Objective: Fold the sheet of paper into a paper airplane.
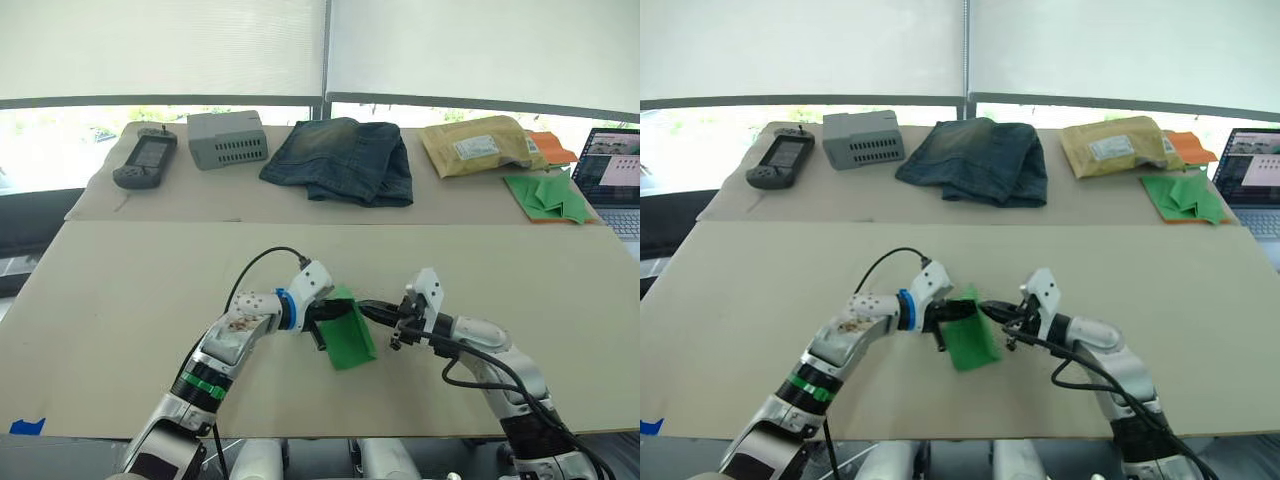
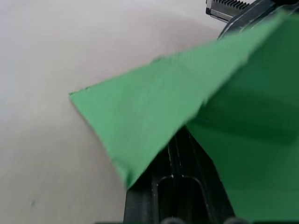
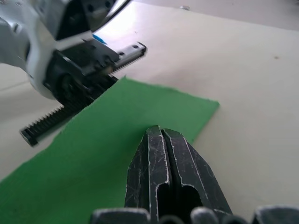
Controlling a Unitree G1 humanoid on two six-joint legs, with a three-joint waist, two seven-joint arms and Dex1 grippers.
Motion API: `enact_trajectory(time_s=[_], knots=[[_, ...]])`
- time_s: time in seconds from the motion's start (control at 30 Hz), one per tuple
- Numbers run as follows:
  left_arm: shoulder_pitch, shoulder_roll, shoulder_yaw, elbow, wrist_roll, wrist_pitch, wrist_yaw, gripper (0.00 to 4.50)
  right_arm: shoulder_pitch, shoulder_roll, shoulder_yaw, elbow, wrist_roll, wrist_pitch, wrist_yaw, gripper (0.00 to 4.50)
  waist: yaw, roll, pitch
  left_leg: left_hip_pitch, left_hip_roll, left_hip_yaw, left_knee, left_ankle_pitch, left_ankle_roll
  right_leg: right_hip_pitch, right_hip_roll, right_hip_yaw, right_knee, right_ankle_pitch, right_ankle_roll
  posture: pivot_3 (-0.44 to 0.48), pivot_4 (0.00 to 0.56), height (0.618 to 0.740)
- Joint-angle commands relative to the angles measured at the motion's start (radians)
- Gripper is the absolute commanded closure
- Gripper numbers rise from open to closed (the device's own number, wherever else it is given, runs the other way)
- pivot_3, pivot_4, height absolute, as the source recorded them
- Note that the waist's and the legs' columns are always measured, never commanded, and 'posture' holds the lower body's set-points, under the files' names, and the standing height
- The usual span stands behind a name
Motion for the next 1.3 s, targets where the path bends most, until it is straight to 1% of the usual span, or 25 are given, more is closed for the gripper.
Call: enact_trajectory(time_s=[0.03,0.23,0.3,0.37,0.43,0.5,0.63,0.8,0.93,1.3], knots=[[0.024,0.04,0.033,-0.059,-0.028,0.044,-0.012,4.47,-0.019,-0.012,-0.035,0.014,0.0,-0.03,0.001,4.5,-0.001,0.0,0.0,0.0,0.0,0.0,0.0,0.0,0.0,0.0,0.0,0.0,0.0,0.0,0.0,0.0,0.15,0.728],[0.026,0.081,0.101,-0.103,-0.079,0.088,-0.006,4.47,-0.023,-0.018,-0.038,0.03,-0.003,-0.038,0.01,4.5,0.001,0.0,0.0,0.0,0.0,0.0,0.0,0.0,0.0,0.0,0.0,0.0,0.0,0.0,0.0,0.0,0.15,0.728],[0.012,0.078,0.131,-0.094,-0.098,0.096,0.004,4.47,-0.022,-0.015,-0.034,0.028,-0.005,-0.04,0.01,4.5,0.002,0.001,0.0,0.0,0.0,0.0,0.0,0.0,0.0,0.0,0.0,0.0,0.0,0.0,0.0,0.0,0.15,0.728],[-0.045,0.047,0.188,-0.052,-0.135,0.114,0.027,4.47,-0.021,-0.01,-0.029,0.026,-0.007,-0.04,0.008,4.5,0.004,0.0,0.001,0.0,0.0,0.0,0.0,0.0,0.0,0.0,0.0,0.0,0.0,0.0,0.0,0.0,0.15,0.728],[-0.089,0.028,0.213,-0.018,-0.151,0.118,0.04,4.47,-0.02,-0.007,-0.027,0.026,-0.009,-0.041,0.007,4.5,0.009,0.0,0.001,-0.001,0.0,-0.001,0.001,0.0,0.0,0.0,0.0,-0.001,0.0,0.0,0.0,0.0,0.15,0.728],[-0.113,0.007,0.206,-0.015,-0.161,0.114,0.035,4.47,-0.017,-0.005,-0.026,0.023,-0.009,-0.04,0.005,4.5,0.008,0.0,0.001,-0.001,0.0,0.0,0.002,0.0,0.0,0.0,-0.001,-0.001,0.0,0.0,0.0,0.0,0.15,0.728],[-0.106,-0.022,0.177,-0.037,-0.175,0.12,0.022,4.47,-0.014,-0.003,-0.027,0.018,-0.009,-0.039,0.002,4.5,0.003,0.0,0.001,-0.002,-0.001,0.0,0.001,0.0,0.0,0.0,-0.001,0.0,-0.001,0.0,0.0,0.0,0.15,0.728],[-0.071,-0.027,0.111,-0.042,-0.136,0.103,0.025,4.47,-0.006,-0.007,-0.034,0.003,-0.004,-0.033,-0.004,4.5,0.001,0.0,0.001,-0.001,0.0,0.0,0.0,0.0,0.0,-0.001,0.0,0.0,0.0,0.0,0.0,0.0,0.15,0.728],[-0.066,-0.018,0.071,-0.032,-0.1,0.074,0.03,4.47,-0.004,-0.01,-0.039,-0.006,0.001,-0.028,-0.005,4.5,0.003,0.0,0.001,-0.001,-0.001,0.0,0.001,0.0,0.0,-0.001,0.0,0.0,0.0,0.0,0.0,0.0,0.15,0.728],[-0.047,-0.045,0.027,-0.024,-0.09,0.065,0.041,4.47,-0.024,0.007,-0.024,-0.028,0.013,-0.012,-0.004,4.5,0.003,0.0,0.001,-0.001,-0.001,0.0,0.001,0.0,0.0,-0.001,0.0,0.0,0.0,0.0,0.0,0.0,0.15,0.728]])
